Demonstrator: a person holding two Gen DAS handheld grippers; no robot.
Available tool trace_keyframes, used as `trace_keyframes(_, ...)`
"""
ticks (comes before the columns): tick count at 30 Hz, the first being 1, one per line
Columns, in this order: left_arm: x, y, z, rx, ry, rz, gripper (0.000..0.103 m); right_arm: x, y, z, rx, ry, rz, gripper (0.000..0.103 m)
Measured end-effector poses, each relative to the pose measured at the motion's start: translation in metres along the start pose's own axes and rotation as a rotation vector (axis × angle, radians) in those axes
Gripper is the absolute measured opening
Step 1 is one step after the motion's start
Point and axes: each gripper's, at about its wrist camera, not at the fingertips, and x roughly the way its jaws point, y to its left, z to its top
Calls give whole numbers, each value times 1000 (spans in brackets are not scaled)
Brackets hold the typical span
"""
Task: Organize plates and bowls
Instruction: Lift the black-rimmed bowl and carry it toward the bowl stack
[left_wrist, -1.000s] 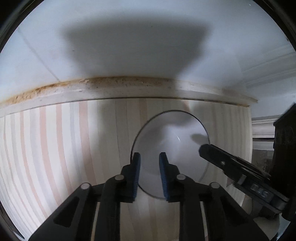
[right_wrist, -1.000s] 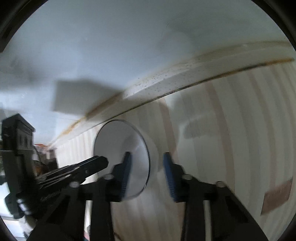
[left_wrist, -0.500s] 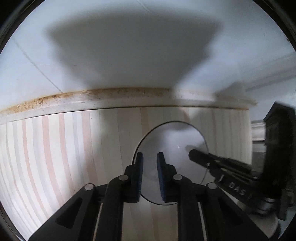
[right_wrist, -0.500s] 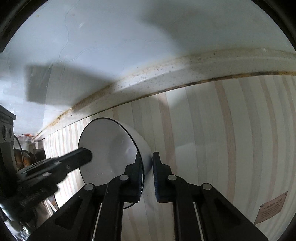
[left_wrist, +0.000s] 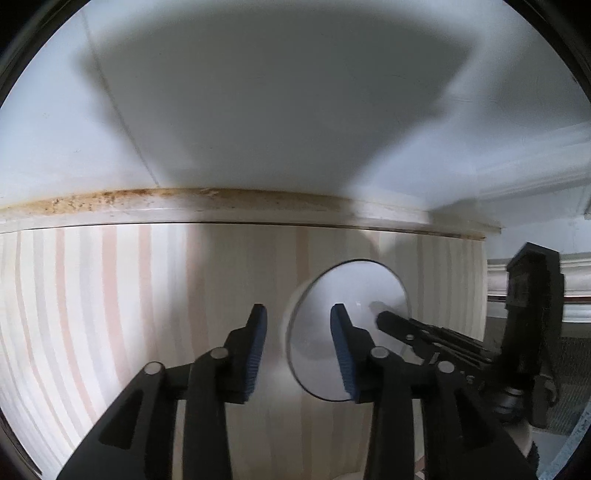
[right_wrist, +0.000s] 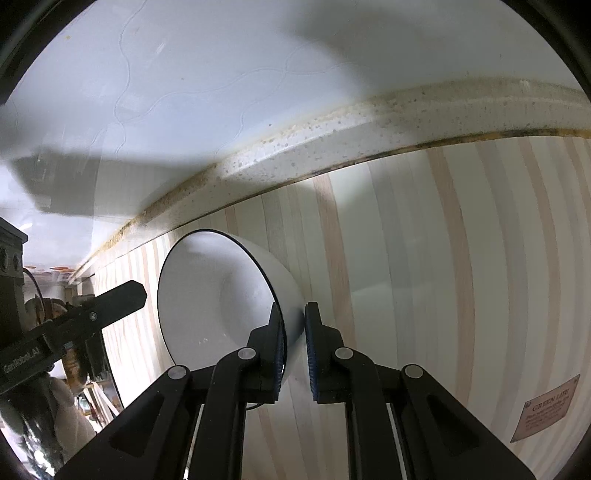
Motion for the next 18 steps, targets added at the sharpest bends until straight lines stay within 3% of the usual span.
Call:
trace_keyframes(5, 23, 5, -2, 12, 58, 5, 31, 0, 0, 2, -7, 3, -3, 12)
trace_keyframes(7, 33, 4, -3, 15, 74, -28, 19, 1, 2, 2, -14, 4, -8, 12)
trace_keyframes(18, 21, -12, -16, 57, 45, 2, 19, -3, 10, -14, -28, 19, -18, 12)
